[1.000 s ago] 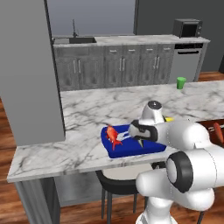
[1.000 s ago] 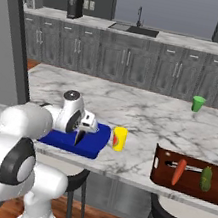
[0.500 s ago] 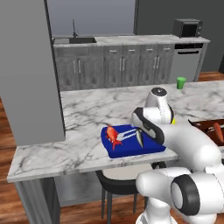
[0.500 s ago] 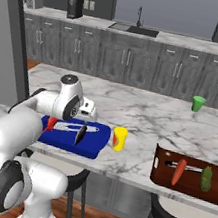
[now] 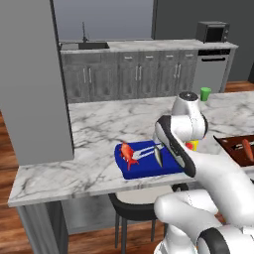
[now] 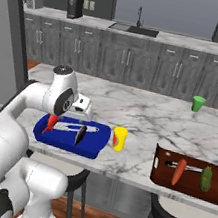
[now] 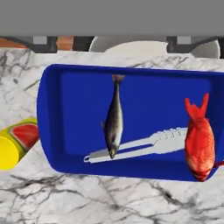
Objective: Gather the cucumber and carrot from the fridge and place them on a tray on the dining counter. Then gather the fishs from the fridge and place them on the other tray.
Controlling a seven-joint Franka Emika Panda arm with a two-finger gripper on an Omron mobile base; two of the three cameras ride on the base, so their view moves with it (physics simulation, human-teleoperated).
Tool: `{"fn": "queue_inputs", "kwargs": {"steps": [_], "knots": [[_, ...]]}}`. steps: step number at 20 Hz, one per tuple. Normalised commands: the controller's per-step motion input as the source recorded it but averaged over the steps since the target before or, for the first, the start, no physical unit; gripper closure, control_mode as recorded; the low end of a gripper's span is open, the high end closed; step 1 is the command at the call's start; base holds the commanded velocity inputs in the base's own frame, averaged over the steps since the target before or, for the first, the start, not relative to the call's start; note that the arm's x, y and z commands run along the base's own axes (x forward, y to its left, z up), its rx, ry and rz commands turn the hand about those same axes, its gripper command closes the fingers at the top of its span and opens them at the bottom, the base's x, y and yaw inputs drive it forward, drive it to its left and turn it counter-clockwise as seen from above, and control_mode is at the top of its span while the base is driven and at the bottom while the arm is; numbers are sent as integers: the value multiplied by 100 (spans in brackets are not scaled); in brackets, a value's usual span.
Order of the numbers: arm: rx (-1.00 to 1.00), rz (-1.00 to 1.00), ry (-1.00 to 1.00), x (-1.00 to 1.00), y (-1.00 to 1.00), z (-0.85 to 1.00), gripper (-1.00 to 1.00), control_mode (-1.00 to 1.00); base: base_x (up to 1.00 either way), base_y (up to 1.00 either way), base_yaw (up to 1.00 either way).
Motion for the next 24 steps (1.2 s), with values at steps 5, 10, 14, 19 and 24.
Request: {"fn": "queue_inputs", "kwargs": {"steps": [5, 10, 14, 19, 24], "knots": [[0, -1, 0, -92, 0, 21, -100, -100, 0, 0, 0], [-1, 0, -4, -94, 0, 34, -100, -100, 0, 0, 0], [-3, 0, -14, -96, 0, 53, -100, -100, 0, 0, 0], [-6, 0, -19, -90, 0, 60, -100, -100, 0, 0, 0], [-8, 0, -17, -72, 0, 59, -100, -100, 0, 0, 0]]}}
